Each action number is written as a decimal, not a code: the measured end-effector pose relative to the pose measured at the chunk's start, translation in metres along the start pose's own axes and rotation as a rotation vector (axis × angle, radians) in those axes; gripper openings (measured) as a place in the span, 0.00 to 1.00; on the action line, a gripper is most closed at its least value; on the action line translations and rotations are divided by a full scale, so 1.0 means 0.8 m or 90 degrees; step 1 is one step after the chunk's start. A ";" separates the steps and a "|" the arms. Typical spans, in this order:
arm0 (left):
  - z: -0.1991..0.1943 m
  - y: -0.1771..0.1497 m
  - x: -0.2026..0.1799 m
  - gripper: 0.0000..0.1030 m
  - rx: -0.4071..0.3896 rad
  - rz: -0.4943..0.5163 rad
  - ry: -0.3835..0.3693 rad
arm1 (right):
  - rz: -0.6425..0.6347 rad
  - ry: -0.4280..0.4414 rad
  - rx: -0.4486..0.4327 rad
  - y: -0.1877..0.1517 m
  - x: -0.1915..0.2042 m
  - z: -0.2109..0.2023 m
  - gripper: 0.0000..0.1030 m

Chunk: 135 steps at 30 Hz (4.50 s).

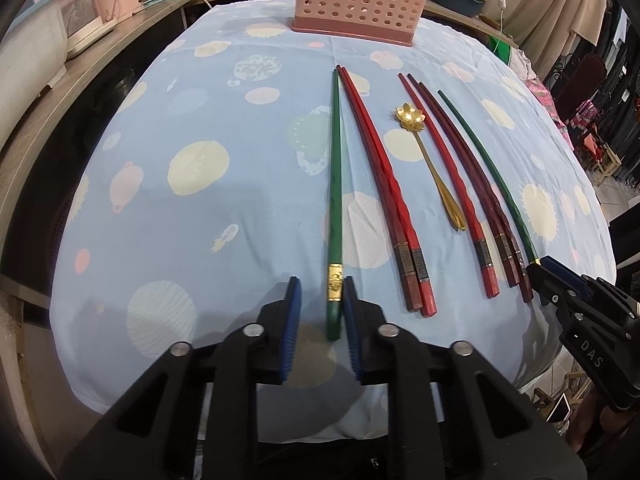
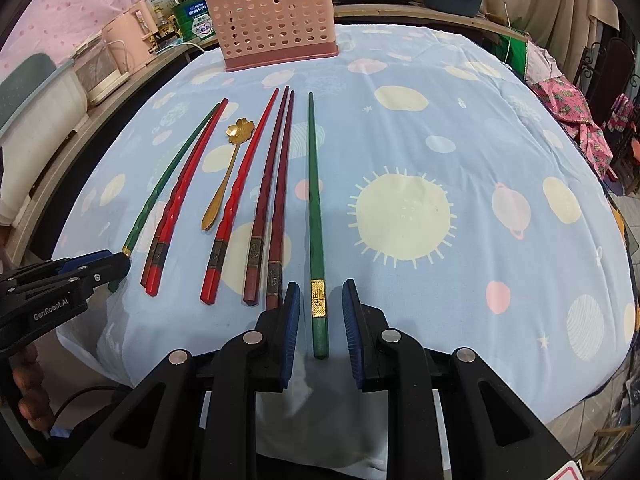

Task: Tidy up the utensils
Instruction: 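Grasp a green gold-banded chopstick with each gripper, then carry both green chopsticks into the pink basket and open both grippers, then move both grippers back down to the remaining red chopsticks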

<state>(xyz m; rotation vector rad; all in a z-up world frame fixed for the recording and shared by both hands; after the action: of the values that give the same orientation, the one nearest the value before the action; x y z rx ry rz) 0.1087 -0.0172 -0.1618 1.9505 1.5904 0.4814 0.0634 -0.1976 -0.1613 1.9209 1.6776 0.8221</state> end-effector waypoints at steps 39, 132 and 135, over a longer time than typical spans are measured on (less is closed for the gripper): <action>-0.070 0.169 0.035 0.07 -0.178 -0.045 0.016 | 0.021 0.012 -0.197 0.179 -0.017 -0.061 0.07; -0.067 0.421 0.062 0.33 -0.333 -0.097 0.015 | 0.009 0.038 -0.293 0.426 0.051 0.011 0.25; -0.067 0.385 0.058 0.33 -0.310 -0.096 0.013 | 0.007 0.033 -0.264 0.390 0.052 0.006 0.25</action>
<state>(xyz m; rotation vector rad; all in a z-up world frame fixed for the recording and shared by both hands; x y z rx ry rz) 0.3226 -0.0010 0.0705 1.4544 1.4513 0.7467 0.2924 -0.2036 0.0544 1.6354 1.3899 1.1321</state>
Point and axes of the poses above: each gripper's, at about its wrist camera, not at the fingertips, and z roughly the way its jaws point, x to its left, y to its top, the point moved 9 cm from there along z, roughly the way its jaws point, and after that the axes turned 12 degrees about -x, right-handed, at the moved point
